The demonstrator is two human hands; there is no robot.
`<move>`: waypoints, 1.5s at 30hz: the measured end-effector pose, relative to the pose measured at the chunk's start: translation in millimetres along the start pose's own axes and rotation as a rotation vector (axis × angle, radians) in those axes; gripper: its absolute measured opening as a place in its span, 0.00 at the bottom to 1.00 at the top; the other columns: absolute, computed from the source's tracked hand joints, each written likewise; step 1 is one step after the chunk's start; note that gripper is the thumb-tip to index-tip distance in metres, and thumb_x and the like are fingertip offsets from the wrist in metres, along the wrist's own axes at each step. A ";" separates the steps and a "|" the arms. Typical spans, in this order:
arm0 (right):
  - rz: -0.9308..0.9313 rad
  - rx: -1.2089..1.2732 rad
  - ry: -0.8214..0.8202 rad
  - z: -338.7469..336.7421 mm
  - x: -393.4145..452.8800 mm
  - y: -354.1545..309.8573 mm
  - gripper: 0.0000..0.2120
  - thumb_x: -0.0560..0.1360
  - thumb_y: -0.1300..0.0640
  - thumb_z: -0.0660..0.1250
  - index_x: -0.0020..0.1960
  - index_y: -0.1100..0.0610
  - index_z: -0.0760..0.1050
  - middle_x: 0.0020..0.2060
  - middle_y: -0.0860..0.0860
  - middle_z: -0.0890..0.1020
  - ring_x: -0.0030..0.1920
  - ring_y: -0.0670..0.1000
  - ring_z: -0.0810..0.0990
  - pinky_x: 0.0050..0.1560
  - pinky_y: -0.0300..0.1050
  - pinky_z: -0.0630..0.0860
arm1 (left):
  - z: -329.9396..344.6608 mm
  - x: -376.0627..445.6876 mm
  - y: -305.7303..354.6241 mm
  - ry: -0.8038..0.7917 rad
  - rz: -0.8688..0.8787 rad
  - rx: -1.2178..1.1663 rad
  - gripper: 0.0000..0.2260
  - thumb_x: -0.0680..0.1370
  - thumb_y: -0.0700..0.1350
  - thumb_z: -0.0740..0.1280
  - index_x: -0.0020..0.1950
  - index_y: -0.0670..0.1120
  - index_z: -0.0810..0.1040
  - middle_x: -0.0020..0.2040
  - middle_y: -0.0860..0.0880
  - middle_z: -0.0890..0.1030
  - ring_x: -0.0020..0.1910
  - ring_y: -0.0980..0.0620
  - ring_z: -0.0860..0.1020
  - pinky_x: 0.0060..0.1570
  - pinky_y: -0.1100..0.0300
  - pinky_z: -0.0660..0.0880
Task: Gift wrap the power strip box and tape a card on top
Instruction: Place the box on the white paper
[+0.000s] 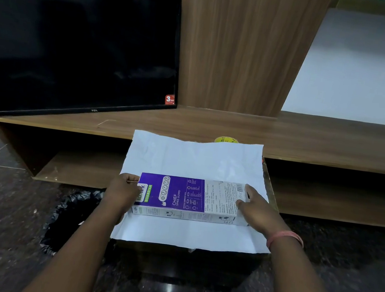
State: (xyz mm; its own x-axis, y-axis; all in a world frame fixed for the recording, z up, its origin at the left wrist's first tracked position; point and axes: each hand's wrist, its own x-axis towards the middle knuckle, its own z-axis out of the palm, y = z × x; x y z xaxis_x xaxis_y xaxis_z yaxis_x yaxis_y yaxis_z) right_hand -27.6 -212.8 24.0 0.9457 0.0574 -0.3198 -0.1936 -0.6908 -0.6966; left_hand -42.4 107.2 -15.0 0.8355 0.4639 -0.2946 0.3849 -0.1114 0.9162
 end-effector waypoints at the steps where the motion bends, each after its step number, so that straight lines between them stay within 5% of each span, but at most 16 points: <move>1: 0.004 -0.008 -0.001 -0.7 -0.1 -0.1 0.11 0.82 0.58 0.57 0.62 0.49 0.70 0.56 0.46 0.81 0.52 0.46 0.79 0.44 0.44 0.72 | 0.3 -0.7 0.9 -0.002 0.015 0.026 0.02 0.83 0.40 0.66 0.51 0.44 0.75 0.47 0.44 0.84 0.42 0.50 0.83 0.41 0.57 0.79; 15: -0.007 0.078 0.031 -2.7 -6.8 -4.4 0.21 0.84 0.58 0.61 0.75 0.54 0.65 0.60 0.45 0.76 0.58 0.48 0.74 0.67 0.52 0.73 | 4.7 -5.5 1.7 -0.031 0.146 0.281 0.04 0.84 0.41 0.62 0.58 0.46 0.73 0.50 0.47 0.81 0.42 0.53 0.81 0.35 0.61 0.73; 25: 0.006 0.174 0.035 0.1 -1.5 2.1 0.19 0.84 0.59 0.61 0.73 0.53 0.68 0.55 0.44 0.77 0.58 0.49 0.77 0.60 0.47 0.74 | -1.3 -3.1 -0.8 -0.063 0.166 0.175 0.11 0.84 0.44 0.65 0.66 0.45 0.75 0.53 0.46 0.83 0.44 0.55 0.81 0.36 0.62 0.75; 29: 0.027 0.196 0.023 -0.3 3.8 8.0 0.11 0.83 0.59 0.63 0.58 0.43 0.71 0.57 0.43 0.82 0.58 0.51 0.81 0.62 0.56 0.78 | 0.0 -4.5 1.1 -0.063 0.151 0.141 0.10 0.84 0.43 0.65 0.65 0.46 0.76 0.48 0.49 0.83 0.42 0.56 0.81 0.35 0.63 0.74; 33: 0.039 0.250 0.014 -1.9 5.9 7.6 0.14 0.81 0.59 0.65 0.52 0.38 0.71 0.53 0.41 0.82 0.56 0.52 0.82 0.59 0.61 0.80 | -2.9 -2.8 1.8 -0.070 0.120 0.134 0.10 0.84 0.42 0.66 0.64 0.45 0.77 0.48 0.48 0.85 0.42 0.52 0.84 0.37 0.59 0.77; 37: 0.073 0.215 -0.004 -5.4 6.1 5.0 0.14 0.80 0.58 0.67 0.62 0.43 0.72 0.53 0.43 0.83 0.54 0.51 0.83 0.57 0.59 0.81 | -6.7 2.2 5.2 -0.097 0.032 0.096 0.14 0.82 0.43 0.68 0.67 0.43 0.75 0.51 0.44 0.85 0.46 0.48 0.85 0.40 0.57 0.78; 41: 0.057 0.103 0.074 -14.5 9.5 -6.9 0.13 0.79 0.55 0.70 0.59 0.52 0.68 0.50 0.47 0.77 0.53 0.53 0.79 0.45 0.52 0.82 | -6.8 3.3 19.6 -0.068 0.107 0.157 0.23 0.80 0.47 0.72 0.72 0.45 0.71 0.63 0.47 0.80 0.55 0.49 0.80 0.43 0.57 0.80; 43: 0.019 0.040 0.226 -17.3 24.8 -15.6 0.22 0.78 0.50 0.69 0.69 0.54 0.69 0.61 0.53 0.77 0.61 0.55 0.77 0.55 0.52 0.78 | -1.9 -0.4 27.5 -0.129 0.239 0.291 0.29 0.75 0.49 0.77 0.74 0.51 0.71 0.65 0.53 0.74 0.58 0.52 0.78 0.41 0.58 0.82; 45: -0.047 -0.020 0.290 -13.2 47.6 -31.9 0.23 0.78 0.47 0.67 0.71 0.51 0.70 0.67 0.54 0.76 0.66 0.56 0.75 0.65 0.54 0.74 | 7.0 -3.4 33.0 -0.211 0.383 0.488 0.36 0.69 0.55 0.81 0.74 0.56 0.72 0.68 0.55 0.73 0.64 0.50 0.77 0.55 0.50 0.82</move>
State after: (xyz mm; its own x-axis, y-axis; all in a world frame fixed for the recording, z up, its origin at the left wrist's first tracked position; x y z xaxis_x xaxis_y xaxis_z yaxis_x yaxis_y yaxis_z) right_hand 27.1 -197.5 39.5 0.9891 -0.1168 -0.0892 -0.1459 -0.7064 -0.6927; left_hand -29.8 95.8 14.3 0.9887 0.1353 -0.0639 0.1367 -0.6436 0.7531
